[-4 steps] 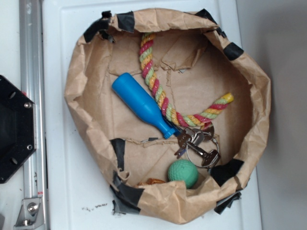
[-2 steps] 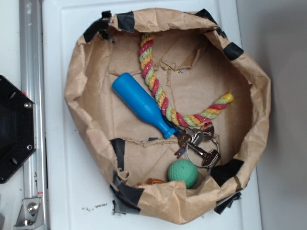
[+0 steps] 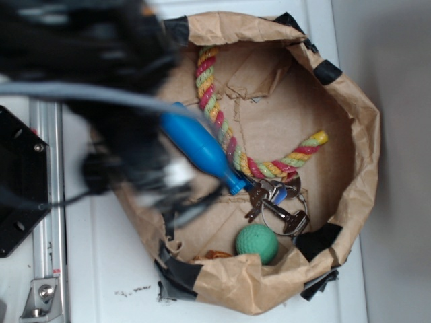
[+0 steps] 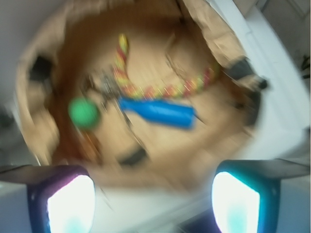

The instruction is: Grab the multicolored rope.

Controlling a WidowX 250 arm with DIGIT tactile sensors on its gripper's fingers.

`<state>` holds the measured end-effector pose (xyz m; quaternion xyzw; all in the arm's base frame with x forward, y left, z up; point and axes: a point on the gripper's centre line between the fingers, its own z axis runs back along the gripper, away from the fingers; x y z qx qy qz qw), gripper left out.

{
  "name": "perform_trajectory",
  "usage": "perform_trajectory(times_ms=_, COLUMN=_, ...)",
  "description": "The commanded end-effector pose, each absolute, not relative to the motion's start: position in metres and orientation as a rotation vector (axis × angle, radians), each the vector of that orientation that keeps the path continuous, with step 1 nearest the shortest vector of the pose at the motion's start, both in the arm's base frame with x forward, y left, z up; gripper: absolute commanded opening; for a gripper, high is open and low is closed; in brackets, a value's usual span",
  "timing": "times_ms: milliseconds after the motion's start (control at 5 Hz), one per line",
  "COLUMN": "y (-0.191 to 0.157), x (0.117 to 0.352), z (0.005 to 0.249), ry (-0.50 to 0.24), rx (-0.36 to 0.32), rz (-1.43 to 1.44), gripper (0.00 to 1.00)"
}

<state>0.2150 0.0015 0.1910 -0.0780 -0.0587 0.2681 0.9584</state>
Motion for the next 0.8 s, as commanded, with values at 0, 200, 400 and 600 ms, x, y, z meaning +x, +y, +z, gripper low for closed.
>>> perform_trajectory(times_ms=0, y=0.037, x=0.266, z=0.133, ry=-0.232, rx=-0.077, rz=1.046, gripper=1.0)
perform_trajectory(times_ms=200, y=0.055, x=0.255, z=0.113, ry=-0.291, rx=0.047, rz=1.282, gripper=1.0)
perform_trajectory(times_ms=400, y=0.07, x=0.234, z=0.101, ry=-0.34, rx=0.148, rz=1.519, gripper=1.0)
perform_trajectory(times_ms=600, y=0.088, x=0.223, z=0.084, ry=-0.284, rx=0.201, rz=1.766, gripper=1.0)
